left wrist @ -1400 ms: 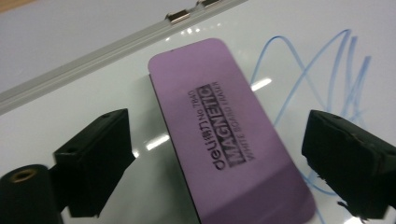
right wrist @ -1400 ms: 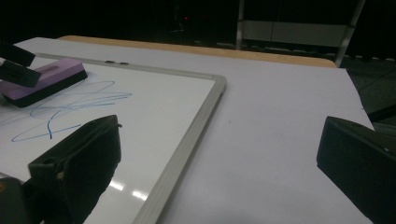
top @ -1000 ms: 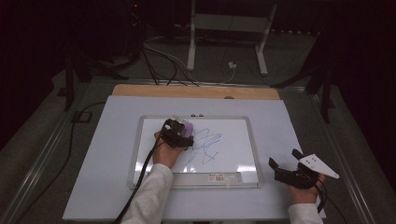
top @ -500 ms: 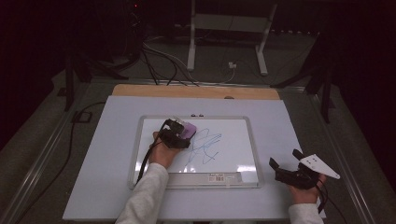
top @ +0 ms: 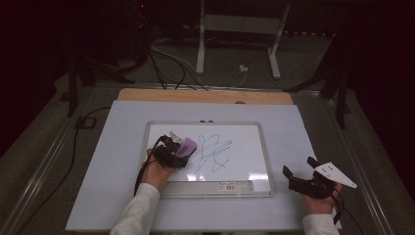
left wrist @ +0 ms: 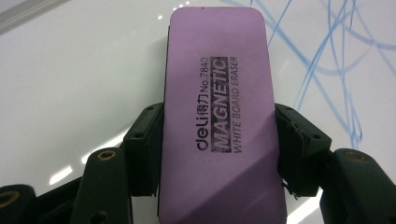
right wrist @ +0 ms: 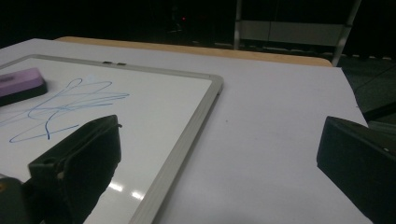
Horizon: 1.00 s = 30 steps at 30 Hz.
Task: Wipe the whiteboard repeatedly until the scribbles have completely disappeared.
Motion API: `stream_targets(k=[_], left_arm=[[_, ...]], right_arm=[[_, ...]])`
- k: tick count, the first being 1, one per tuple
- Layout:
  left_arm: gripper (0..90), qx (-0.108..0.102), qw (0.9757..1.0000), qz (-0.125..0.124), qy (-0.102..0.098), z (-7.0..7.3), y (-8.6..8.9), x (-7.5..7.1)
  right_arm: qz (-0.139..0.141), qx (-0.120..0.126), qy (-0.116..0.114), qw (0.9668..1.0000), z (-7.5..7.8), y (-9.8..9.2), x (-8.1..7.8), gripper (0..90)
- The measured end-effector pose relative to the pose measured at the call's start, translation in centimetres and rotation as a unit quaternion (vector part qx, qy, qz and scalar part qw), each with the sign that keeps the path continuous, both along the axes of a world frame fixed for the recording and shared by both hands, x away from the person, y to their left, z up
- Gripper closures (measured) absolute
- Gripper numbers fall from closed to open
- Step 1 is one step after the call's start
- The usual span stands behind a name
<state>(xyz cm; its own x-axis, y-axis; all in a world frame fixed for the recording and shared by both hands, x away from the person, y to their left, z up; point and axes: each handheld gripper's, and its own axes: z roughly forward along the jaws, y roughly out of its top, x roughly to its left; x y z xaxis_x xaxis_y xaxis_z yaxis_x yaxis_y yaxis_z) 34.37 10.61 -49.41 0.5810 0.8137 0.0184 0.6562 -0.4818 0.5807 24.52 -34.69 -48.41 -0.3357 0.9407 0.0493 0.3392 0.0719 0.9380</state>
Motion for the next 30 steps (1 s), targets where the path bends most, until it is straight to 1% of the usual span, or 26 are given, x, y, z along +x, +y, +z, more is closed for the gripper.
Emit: stream_targets(k=[2, 4, 8, 10, 11, 12, 13, 16, 18, 20, 23, 24, 25, 26, 30], left_arm=[[42.0, -0.002, 1.0, 0.002, 0.0, 0.0, 0.4, -0.6], [41.9, 0.002, 1.0, 0.0, -0.003, 0.0, 0.5, -1.3], [41.9, 0.009, 0.9999, -0.006, -0.009, 0.1, -0.1, -2.1], [42.0, 0.0, 0.9999, -0.012, -0.004, 0.0, -0.6, -2.1], [41.9, -0.001, 0.9999, -0.016, -0.002, 0.0, -0.8, -2.0], [41.9, -0.005, 0.9998, -0.018, -0.002, 0.0, -1.2, -1.9], [41.9, -0.005, 0.9997, -0.024, 0.0, 0.0, -1.6, -1.7], [42.0, -0.016, 0.9991, -0.038, 0.001, -0.1, -3.0, -1.2], [41.9, -0.013, 0.999, -0.042, 0.0, -0.1, -3.4, -0.8], [41.9, -0.011, 0.9994, -0.034, -0.004, -0.2, -3.3, -0.2], [42.0, -0.013, 0.9999, 0.004, -0.007, -0.3, -1.9, 1.2], [41.9, -0.012, 0.9998, 0.014, -0.006, -0.3, -1.4, 1.6], [42.0, -0.015, 0.9996, 0.023, -0.006, -0.3, -1.0, 1.9], [42.0, -0.017, 0.9995, 0.028, -0.005, -0.3, -0.7, 2.1], [42.0, -0.013, 0.9998, 0.013, -0.003, -0.2, -1.0, 1.8]], right_arm=[[0.0, 0.0, 0.0, 1.0, 0.0, 0.0, 0.0, 0.1], [0.0, 0.0, 0.001, 1.0, 0.0, 0.1, 0.0, 0.1], [0.003, -0.002, 0.001, 1.0, 0.0, 0.3, 0.1, 0.1], [0.004, -0.003, 0.002, 1.0, -0.1, 0.4, 0.1, 0.1], [0.004, -0.002, 0.002, 1.0, -0.1, 0.4, 0.1, 0.1], [0.005, -0.002, 0.001, 1.0, -0.1, 0.4, 0.1, 0.1], [0.005, -0.003, 0.001, 1.0, -0.1, 0.5, 0.1, 0.1], [0.006, -0.003, 0.002, 1.0, -0.1, 0.5, 0.2, 0.1], [0.006, -0.002, 0.001, 1.0, -0.1, 0.4, 0.2, 0.1], [0.004, -0.001, 0.001, 1.0, 0.0, 0.3, 0.1, 0.1], [0.002, 0.001, 0.0, 1.0, 0.0, 0.1, 0.1, 0.1], [0.001, 0.001, 0.0, 1.0, 0.0, 0.1, 0.1, 0.1], [0.001, 0.001, 0.0, 1.0, 0.0, 0.0, 0.0, 0.1], [0.001, 0.002, -0.001, 1.0, 0.0, 0.0, 0.0, 0.1], [0.0, 0.002, 0.0, 1.0, 0.0, 0.0, 0.1, 0.1]])
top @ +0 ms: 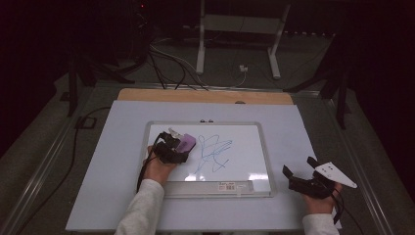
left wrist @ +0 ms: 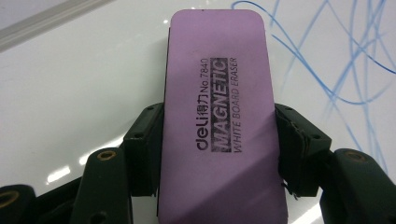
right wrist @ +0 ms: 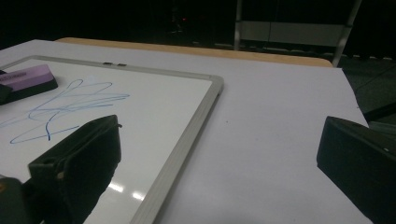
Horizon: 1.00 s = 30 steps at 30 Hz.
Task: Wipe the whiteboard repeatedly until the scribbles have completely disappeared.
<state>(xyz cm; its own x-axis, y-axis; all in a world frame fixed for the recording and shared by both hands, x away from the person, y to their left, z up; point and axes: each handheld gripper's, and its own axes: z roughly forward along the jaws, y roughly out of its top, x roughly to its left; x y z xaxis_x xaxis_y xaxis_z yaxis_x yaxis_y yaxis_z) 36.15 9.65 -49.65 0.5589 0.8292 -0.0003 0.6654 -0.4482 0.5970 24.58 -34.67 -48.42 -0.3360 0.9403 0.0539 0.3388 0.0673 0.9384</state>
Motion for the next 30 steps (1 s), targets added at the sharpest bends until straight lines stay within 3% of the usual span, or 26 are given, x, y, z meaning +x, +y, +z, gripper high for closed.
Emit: stream_targets(k=[4, 8, 10, 13, 19, 24, 27, 30], left_arm=[[41.9, -0.001, 0.9992, -0.04, 0.005, 0.1, -1.8, -1.4], [41.9, -0.003, 0.9958, -0.091, 0.009, 0.2, -4.2, -2.9], [41.9, -0.001, 0.9945, -0.105, 0.009, 0.2, -4.9, -3.3], [41.9, -0.004, 0.9948, -0.101, 0.006, 0.2, -5.0, -2.9], [41.9, -0.001, 0.9985, -0.055, 0.002, 0.1, -4.2, -0.4], [41.9, -0.001, 0.9999, -0.015, 0.002, 0.0, -3.6, 1.8], [41.9, -0.001, 0.9999, -0.016, 0.006, 0.1, -4.0, 1.9], [41.9, 0.002, 0.9989, -0.046, 0.009, 0.2, -4.7, 0.9]], right_arm=[[0.003, -0.003, 0.0, 1.0, 0.0, 0.2, 0.0, 0.1], [0.005, -0.004, 0.001, 1.0, -0.1, 0.4, 0.1, 0.1], [0.005, -0.004, 0.001, 1.0, -0.1, 0.4, 0.1, 0.1], [0.004, -0.004, 0.001, 1.0, -0.1, 0.3, 0.1, 0.1], [0.003, -0.002, 0.0, 1.0, 0.0, 0.2, 0.1, 0.1], [0.002, -0.001, 0.001, 1.0, 0.0, 0.1, 0.1, 0.1], [0.003, -0.002, 0.001, 1.0, 0.0, 0.2, 0.1, 0.1], [0.002, -0.001, 0.0, 1.0, 0.0, 0.1, 0.1, 0.1]])
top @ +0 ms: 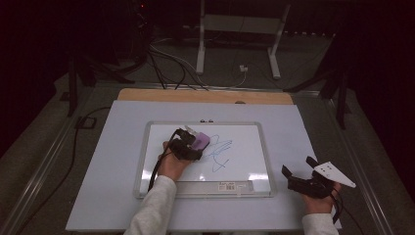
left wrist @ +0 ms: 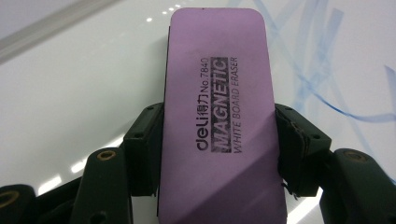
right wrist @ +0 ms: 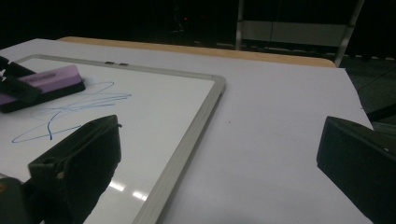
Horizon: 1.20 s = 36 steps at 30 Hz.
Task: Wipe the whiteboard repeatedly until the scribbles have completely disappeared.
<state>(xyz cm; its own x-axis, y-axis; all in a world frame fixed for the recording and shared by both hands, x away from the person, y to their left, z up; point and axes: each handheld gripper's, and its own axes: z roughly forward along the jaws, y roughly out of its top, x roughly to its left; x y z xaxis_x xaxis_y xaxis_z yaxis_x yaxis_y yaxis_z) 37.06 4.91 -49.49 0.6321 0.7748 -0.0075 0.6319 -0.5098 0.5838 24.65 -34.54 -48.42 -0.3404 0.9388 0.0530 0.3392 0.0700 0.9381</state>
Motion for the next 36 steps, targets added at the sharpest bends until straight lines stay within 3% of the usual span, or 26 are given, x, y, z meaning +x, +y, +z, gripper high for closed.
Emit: stream_targets(k=[7, 10, 14, 22, 25, 27, 32, 36], left_arm=[[41.9, -0.007, 0.9981, -0.061, 0.005, 0.1, -1.5, -3.9], [41.9, -0.007, 0.9978, -0.066, 0.0, 0.0, -1.4, -4.5], [41.9, -0.005, 0.9993, -0.036, -0.006, 0.0, -0.8, -3.0], [41.9, -0.002, 0.9996, 0.025, -0.008, -0.2, 0.0, 1.7], [41.9, -0.002, 0.9995, 0.03, -0.007, -0.1, -0.4, 2.4], [41.9, -0.006, 0.9997, 0.022, -0.004, -0.1, -0.8, 2.1], [41.9, 0.001, 0.9993, -0.036, -0.003, 0.0, -3.3, -0.6], [41.9, 0.001, 0.9962, -0.087, 0.001, 0.1, -5.3, -3.3]], right_arm=[[0.0, 0.0, -0.001, 1.0, 0.0, 0.0, 0.0, 0.1], [0.0, 0.0, -0.001, 1.0, 0.0, 0.0, 0.0, 0.1], [-0.001, 0.0, -0.001, 1.0, 0.0, 0.0, -0.1, 0.1], [-0.002, 0.0, 0.0, 1.0, 0.0, -0.1, 0.0, 0.1], [-0.001, 0.001, 0.0, 1.0, 0.0, -0.1, 0.0, 0.1], [0.0, 0.0, 0.0, 1.0, 0.0, 0.0, 0.0, 0.1], [0.0, -0.001, 0.0, 1.0, 0.0, 0.0, 0.0, 0.1], [0.0, 0.0, -0.001, 1.0, 0.0, 0.0, 0.0, 0.1]])
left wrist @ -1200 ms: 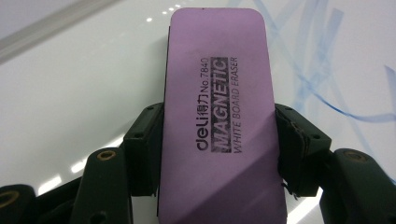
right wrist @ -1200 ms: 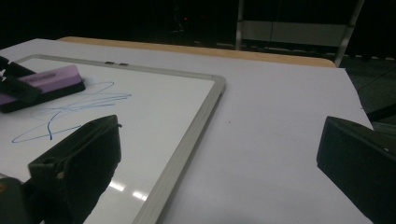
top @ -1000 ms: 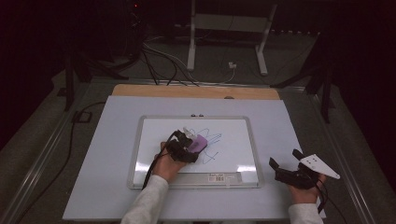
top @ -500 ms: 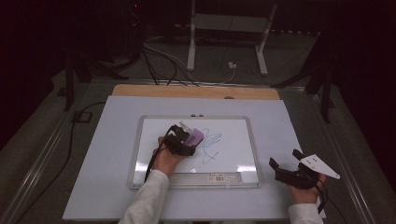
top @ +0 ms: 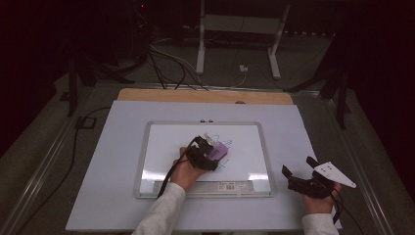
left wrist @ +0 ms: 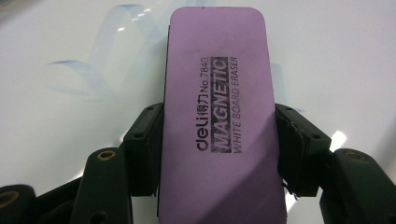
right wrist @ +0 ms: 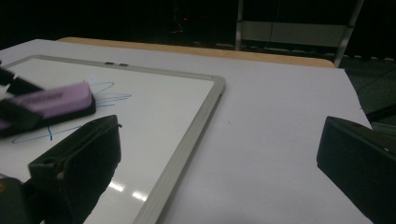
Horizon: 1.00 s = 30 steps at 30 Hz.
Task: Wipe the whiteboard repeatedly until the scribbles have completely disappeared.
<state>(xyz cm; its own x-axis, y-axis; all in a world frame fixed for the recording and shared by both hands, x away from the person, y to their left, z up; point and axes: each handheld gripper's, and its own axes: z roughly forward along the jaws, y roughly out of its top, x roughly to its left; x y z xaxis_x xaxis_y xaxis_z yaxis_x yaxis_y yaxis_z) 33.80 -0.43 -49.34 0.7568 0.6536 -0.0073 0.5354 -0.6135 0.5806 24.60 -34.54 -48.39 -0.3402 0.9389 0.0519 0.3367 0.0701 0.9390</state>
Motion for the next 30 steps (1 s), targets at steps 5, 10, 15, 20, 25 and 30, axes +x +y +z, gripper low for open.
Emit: stream_targets(k=[5, 10, 15, 20, 25, 30], left_arm=[[41.9, 0.002, 0.9999, -0.012, -0.004, 0.0, -1.0, -0.3], [41.9, 0.01, 0.999, 0.043, -0.011, -0.1, 0.1, 2.9], [41.9, 0.019, 0.9928, 0.118, -0.008, -0.1, 2.6, 6.6], [42.0, 0.007, 0.9866, 0.163, 0.001, -0.2, 4.4, 8.0], [42.0, 0.014, 0.9939, 0.109, 0.009, 0.0, 3.1, 6.5], [41.9, 0.022, 0.9991, 0.033, 0.012, 0.2, 2.4, 2.5]], right_arm=[[0.0, 0.0, 0.0, 1.0, 0.0, 0.0, 0.0, 0.1], [-0.001, 0.002, -0.001, 1.0, 0.1, -0.1, -0.1, 0.1], [-0.001, 0.003, -0.001, 1.0, 0.1, -0.3, -0.1, 0.1], [-0.002, 0.003, 0.0, 1.0, 0.0, -0.3, -0.1, 0.1], [-0.001, 0.001, 0.0, 1.0, 0.0, -0.2, 0.0, 0.1], [-0.003, 0.003, 0.0, 1.0, 0.0, -0.3, -0.1, 0.1]])
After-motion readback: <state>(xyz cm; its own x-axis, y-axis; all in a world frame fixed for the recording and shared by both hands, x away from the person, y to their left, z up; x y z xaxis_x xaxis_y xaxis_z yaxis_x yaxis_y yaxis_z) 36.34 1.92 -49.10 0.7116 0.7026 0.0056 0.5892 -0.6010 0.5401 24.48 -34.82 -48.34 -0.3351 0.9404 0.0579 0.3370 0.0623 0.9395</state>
